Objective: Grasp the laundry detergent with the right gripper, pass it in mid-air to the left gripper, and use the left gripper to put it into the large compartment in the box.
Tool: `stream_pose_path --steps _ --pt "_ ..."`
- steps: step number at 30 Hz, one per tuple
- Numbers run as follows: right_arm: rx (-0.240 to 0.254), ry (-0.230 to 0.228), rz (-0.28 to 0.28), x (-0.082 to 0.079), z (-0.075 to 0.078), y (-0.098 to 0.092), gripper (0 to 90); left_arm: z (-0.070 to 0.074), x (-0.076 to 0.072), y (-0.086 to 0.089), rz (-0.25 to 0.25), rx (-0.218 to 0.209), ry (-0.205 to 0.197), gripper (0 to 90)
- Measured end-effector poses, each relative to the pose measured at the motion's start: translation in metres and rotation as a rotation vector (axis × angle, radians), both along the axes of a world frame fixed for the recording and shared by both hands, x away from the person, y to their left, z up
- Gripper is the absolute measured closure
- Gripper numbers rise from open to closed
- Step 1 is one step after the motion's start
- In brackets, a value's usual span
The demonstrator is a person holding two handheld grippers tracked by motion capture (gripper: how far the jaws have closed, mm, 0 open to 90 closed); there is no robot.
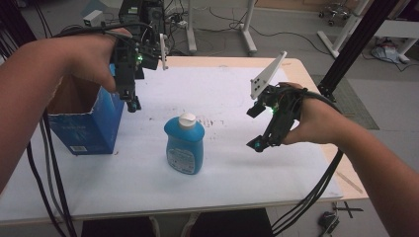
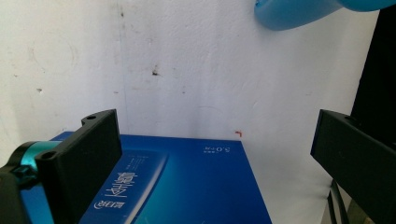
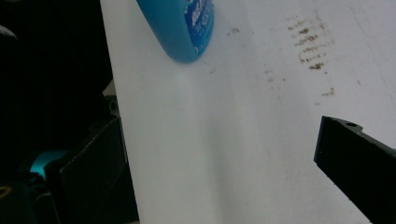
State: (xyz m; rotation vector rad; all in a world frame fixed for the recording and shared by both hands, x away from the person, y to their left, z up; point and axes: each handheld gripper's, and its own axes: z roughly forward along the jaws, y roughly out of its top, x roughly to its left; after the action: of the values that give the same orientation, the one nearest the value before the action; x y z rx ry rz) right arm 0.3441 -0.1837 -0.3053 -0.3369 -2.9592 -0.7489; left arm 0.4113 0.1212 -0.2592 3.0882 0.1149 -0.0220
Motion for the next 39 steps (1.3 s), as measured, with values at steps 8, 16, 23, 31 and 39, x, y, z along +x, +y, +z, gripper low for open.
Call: stream_pose_path --steps 8,16,23,31,39 --pt "0.098 0.007 -0.029 -0.01 -0.018 0.0 1.5 0.0 0.0 -0.001 -0.006 -0.001 -0.003 1.7" --pt "0.139 0.016 -0.04 -0.018 -0.032 0.009 1.5 0.0 0.0 -0.005 -0.014 0.0 0.0 1.7" --pt "0.188 0.026 -0.062 -0.022 -0.043 0.017 1.5 0.0 0.001 -0.004 -0.013 -0.001 -0.002 1.7" --pt "0.255 0.022 -0.091 -0.025 -0.059 0.026 1.5 0.002 0.0 -0.002 -0.012 -0.004 0.001 1.7" --pt "0.331 0.009 -0.105 -0.028 -0.069 0.038 1.5 0.002 0.0 0.001 -0.01 -0.004 -0.004 1.7"
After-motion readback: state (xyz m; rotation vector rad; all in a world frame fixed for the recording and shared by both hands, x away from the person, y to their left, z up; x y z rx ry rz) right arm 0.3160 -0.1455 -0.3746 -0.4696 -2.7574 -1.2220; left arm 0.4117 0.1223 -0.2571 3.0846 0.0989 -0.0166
